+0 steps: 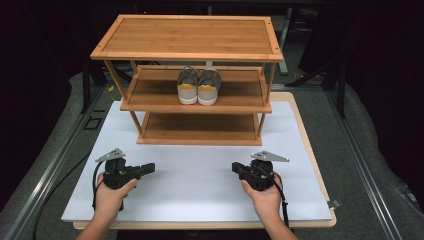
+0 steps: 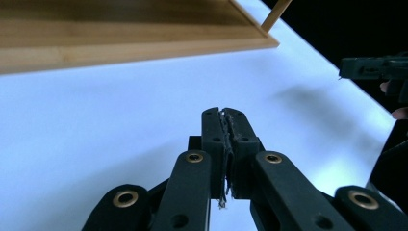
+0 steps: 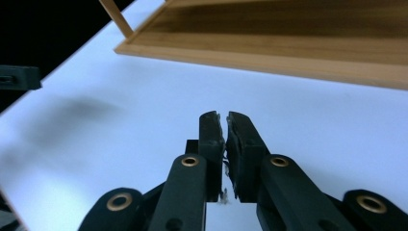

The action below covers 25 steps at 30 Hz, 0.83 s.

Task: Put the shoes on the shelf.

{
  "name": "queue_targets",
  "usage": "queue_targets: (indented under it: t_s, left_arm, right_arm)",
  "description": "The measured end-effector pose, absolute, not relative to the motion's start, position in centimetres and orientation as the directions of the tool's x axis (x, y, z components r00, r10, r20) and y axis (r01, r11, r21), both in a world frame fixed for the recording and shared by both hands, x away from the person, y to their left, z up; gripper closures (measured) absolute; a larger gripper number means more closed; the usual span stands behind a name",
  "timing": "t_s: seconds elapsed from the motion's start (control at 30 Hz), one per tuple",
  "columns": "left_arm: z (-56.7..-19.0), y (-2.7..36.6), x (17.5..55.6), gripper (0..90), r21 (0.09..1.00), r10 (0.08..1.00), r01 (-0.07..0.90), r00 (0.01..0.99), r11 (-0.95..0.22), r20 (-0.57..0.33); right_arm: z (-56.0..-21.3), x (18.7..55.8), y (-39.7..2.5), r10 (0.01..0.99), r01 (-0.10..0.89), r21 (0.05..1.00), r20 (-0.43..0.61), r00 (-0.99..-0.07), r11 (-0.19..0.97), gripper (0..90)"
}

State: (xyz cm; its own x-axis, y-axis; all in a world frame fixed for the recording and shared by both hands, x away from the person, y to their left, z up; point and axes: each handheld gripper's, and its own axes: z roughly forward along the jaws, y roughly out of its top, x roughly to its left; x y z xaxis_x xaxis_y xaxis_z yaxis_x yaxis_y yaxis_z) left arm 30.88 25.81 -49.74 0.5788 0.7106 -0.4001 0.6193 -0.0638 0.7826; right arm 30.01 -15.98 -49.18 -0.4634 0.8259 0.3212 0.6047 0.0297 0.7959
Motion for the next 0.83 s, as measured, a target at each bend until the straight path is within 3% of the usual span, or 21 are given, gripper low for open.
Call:
queue_targets:
  t_s: [0.3,0.63,0.83]
  left_arm:
    - [-51.2,26.4,30.7,87.1,0.792,0.753,0.605,0.559,-0.084,-0.347]
    - [-52.7,25.1,30.8,81.7,0.771,0.745,0.622,0.578,-0.136,-0.334]
    - [-53.0,24.6,30.8,66.1,0.78,0.749,0.61,0.581,-0.141,-0.319]
  right_arm:
    - [-51.2,29.6,-17.5,0.842,0.614,0.789,0.346,-0.413,-0.023,84.2]
    - [-52.7,29.7,-16.9,0.823,0.631,0.776,0.351,-0.447,0.011,82.0]
    - [-53.1,29.9,-16.5,0.808,0.596,0.802,0.326,-0.491,0.038,66.8]
